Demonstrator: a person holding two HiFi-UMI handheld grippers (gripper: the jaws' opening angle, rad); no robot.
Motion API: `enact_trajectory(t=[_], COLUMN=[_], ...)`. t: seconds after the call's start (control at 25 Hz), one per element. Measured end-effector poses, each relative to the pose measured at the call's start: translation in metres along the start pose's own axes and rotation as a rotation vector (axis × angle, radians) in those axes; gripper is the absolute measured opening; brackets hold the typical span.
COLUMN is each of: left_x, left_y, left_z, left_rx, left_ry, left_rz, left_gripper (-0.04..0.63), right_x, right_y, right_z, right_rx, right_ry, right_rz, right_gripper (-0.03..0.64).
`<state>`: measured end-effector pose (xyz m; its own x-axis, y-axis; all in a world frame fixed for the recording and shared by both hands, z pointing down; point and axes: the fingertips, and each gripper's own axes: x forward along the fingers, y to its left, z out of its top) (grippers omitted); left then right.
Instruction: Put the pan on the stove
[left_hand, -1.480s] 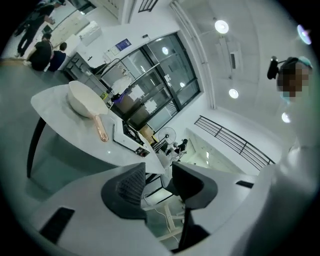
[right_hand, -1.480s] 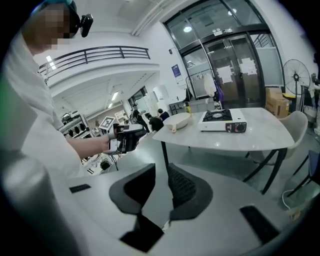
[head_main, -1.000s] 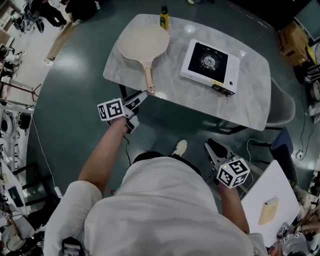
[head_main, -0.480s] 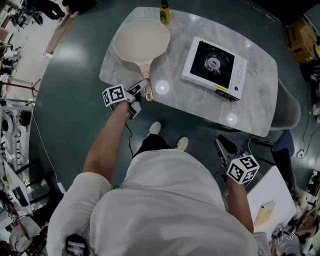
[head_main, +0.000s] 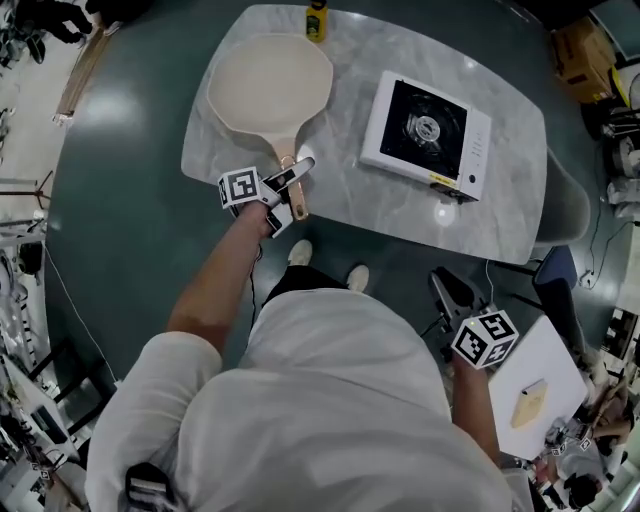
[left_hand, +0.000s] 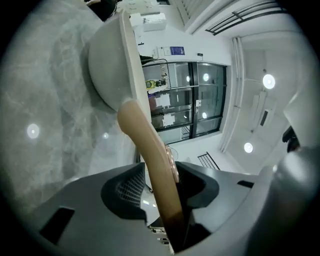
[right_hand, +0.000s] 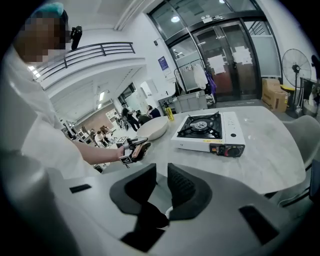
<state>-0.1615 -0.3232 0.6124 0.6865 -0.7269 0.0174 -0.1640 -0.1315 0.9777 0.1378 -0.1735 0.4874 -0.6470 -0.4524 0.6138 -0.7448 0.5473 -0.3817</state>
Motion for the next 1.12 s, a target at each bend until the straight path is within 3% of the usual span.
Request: enact_trajectory(t=[0.12,0.32,0.52,0.68,1.12], left_x=[0.006,0.02,0.022,0.023,0.025], left_y=[0.002,-0.016,-0.021,-0.031,-0.057], left_z=[-0.005,-0.011,-0.012,-0.007,-0.012], left_rx=[-0.046,-0.047,-0.055,-0.017,0.016], left_ry=[0.051,0.147,0.143,0.125,0.135], left_rz=[-0.04,-0.118,-0.126,-0.143,-0.158], left_gripper=[0.137,0.041,0.031,0.034,0.055], right_x=[-0.002,-0.007,-0.011,-0.011,-0.005], right_y=[0.003,0.005,0.01,0.011,0.015], right_z=[-0.002,-0.003,-0.002,-0.009,-0.013], right_rx=[0.01,0.03,0.048,0.071,0.083], right_ry=[0.001,-0.018,-0.044,-0.042,-0.039], right_rz=[-0.035,-0.082,-0.12,-0.137,-0.132], right_gripper=[0.078,0.078,0.078,0.078,0.08])
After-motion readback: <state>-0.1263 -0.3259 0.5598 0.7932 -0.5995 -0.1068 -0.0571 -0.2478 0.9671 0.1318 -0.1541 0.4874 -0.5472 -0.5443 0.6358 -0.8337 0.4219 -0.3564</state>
